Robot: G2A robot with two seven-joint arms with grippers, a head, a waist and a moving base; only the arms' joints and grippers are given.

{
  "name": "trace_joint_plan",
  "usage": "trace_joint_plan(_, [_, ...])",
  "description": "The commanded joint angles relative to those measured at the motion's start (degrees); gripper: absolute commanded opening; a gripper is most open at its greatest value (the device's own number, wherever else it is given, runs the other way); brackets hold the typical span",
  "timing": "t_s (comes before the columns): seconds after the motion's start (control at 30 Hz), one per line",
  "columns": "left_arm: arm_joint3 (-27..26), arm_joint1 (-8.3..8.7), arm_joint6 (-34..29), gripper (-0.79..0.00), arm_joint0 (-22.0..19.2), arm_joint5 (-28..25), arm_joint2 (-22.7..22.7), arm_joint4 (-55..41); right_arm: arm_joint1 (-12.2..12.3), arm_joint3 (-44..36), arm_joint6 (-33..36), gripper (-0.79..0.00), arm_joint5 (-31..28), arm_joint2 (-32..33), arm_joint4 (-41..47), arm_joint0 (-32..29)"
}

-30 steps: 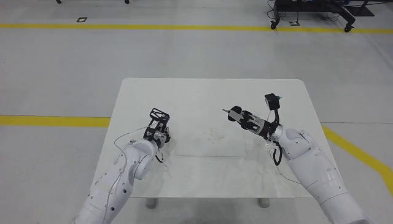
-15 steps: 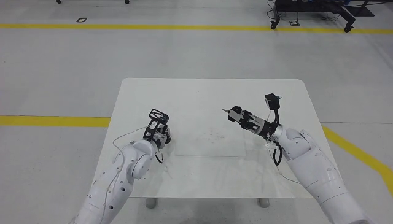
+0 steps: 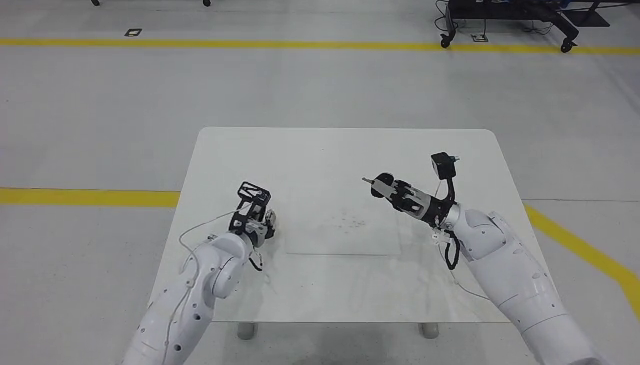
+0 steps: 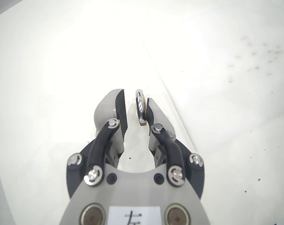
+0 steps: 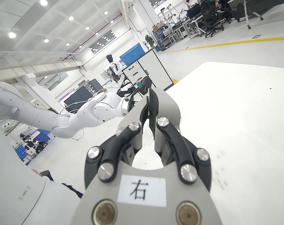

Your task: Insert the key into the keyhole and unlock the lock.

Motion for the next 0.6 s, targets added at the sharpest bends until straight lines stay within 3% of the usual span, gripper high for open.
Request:
trace_joint_plan(0.0, [0.6, -0.07, 0.1, -0.708, -0.4, 0.0, 0.0, 0.2, 0.0, 0.0, 0.0, -0.785, 0.0, 0.0, 0.0, 0.0])
trace_joint_plan(0.13, [1.4, -0.31, 0.2, -0.785, -1.1, 0.2, 0.5, 1.0, 0.0, 0.0, 0.0, -0.785, 0.0, 0.0, 0.0, 0.0])
trace_joint_plan(0.4, [3.4, -0.91, 0.8, -0.785, -2.8, 0.3, 1.8, 1.5, 0.0, 0.0, 0.0, -0.785, 0.0, 0.0, 0.0, 0.0])
trace_joint_plan(0.57, [2.6, -0.94, 4.9, -0.785, -1.8, -2.4, 0.2, -2.7, 0.0, 0.0, 0.0, -0.785, 0.0, 0.0, 0.0, 0.0])
